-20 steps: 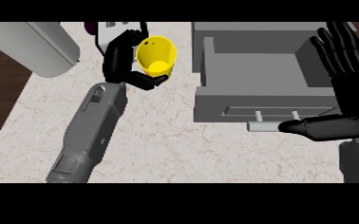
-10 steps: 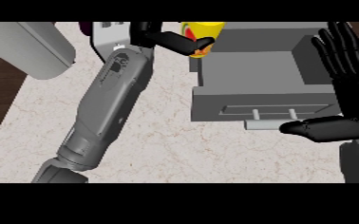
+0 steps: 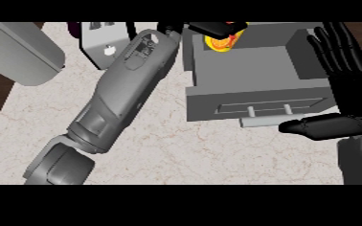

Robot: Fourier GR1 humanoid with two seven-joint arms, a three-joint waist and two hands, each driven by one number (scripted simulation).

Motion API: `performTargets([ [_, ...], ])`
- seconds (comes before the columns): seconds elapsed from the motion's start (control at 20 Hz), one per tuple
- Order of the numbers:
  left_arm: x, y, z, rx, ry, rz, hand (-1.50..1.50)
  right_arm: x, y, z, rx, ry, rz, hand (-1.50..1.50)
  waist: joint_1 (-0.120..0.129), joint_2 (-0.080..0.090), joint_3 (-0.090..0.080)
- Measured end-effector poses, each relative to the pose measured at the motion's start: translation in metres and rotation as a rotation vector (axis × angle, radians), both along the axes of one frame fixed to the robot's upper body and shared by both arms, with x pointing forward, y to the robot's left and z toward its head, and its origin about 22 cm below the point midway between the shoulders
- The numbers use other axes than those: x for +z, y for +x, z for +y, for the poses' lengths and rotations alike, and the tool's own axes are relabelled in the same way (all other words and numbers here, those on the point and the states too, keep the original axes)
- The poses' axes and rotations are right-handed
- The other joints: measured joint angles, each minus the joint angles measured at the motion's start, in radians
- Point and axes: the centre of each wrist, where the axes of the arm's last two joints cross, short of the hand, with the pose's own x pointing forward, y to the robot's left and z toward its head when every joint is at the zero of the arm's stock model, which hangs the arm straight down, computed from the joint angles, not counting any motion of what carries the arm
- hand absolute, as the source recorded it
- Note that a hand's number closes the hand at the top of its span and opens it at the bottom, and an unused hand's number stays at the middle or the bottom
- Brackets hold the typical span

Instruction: Pick up the cup, place it into the drawer and close the drawer

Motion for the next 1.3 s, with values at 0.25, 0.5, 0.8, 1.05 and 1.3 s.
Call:
performTargets([
  [0.25,-0.011,0.003,-0.005,0.007,0.092,0.086,1.50,0.005,0.008,0.011,0.021,0.003,-0.020,-1.50,-0.035,0.011,0.001],
  [0.5,-0.030,0.002,-0.003,-0.026,0.193,0.158,1.50,0.011,0.015,0.020,0.061,-0.005,-0.038,-1.50,-0.079,0.022,0.001],
  [0.8,-0.050,-0.001,0.002,-0.041,0.215,0.186,-1.50,0.019,0.016,0.030,0.116,-0.006,-0.049,-1.50,-0.123,0.032,0.000],
  [1.05,-0.057,-0.004,0.005,-0.058,0.108,0.177,-1.50,0.018,0.018,0.047,0.269,0.021,-0.039,1.50,-0.139,0.038,0.000],
  [1.3,-0.046,-0.005,0.000,-0.107,-0.045,0.116,-1.50,0.014,0.018,0.065,0.494,-0.011,-0.006,1.50,-0.133,0.035,-0.001],
])
